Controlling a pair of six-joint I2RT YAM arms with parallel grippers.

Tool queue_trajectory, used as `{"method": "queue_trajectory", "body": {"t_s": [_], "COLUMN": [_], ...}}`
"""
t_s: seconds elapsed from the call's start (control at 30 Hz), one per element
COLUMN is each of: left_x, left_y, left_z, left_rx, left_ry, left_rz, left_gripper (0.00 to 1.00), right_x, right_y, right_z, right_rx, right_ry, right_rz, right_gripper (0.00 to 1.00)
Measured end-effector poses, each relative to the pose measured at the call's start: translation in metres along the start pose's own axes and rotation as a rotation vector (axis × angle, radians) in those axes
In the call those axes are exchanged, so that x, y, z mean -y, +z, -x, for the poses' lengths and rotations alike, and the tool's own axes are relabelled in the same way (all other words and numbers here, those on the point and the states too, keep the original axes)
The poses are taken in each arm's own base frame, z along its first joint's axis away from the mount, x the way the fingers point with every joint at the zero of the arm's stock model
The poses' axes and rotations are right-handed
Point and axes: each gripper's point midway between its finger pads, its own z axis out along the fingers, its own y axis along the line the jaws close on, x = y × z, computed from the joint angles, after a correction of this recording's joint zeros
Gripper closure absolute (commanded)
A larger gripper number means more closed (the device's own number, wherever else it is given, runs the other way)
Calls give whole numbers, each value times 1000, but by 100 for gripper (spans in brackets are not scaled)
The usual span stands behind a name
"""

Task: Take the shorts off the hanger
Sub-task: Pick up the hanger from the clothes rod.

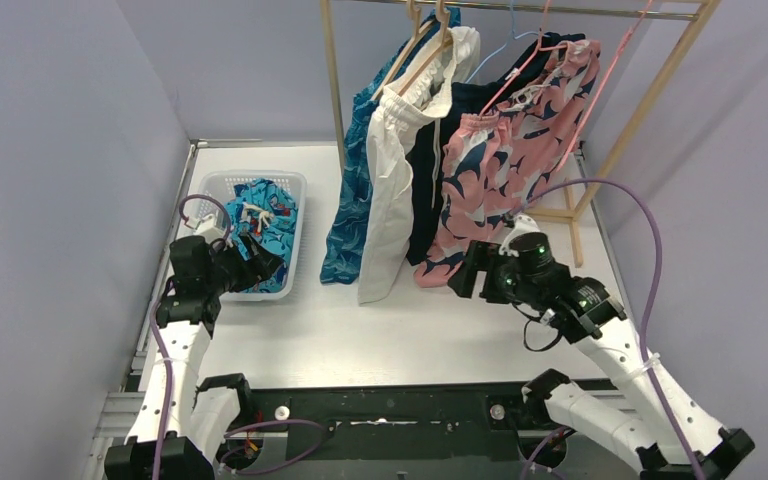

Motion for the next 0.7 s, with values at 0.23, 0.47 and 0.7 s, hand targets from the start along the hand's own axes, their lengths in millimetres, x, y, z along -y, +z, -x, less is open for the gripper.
{"method": "queue_trajectory", "body": {"t_s": [0.23,0.47,0.7], "left_x": [-1,-3,-8], "left_y": [1,3,7], "left_z": [-1,-2,-6], "left_rx": [-6,-14,-36], "left_ry": [-3,-8,-22], "left_rz": [4,9,23], "left_gripper": [30,30,30], "right_x": [-29,-77,-83], "right_y": [-8,-23,-45], "right_z": [37,131,213], "right_rx": [200,438,609], "right_ry": [-106,-171,-108], "right_rz": [-101,-123,-126], "right_gripper": [16,1,1]}}
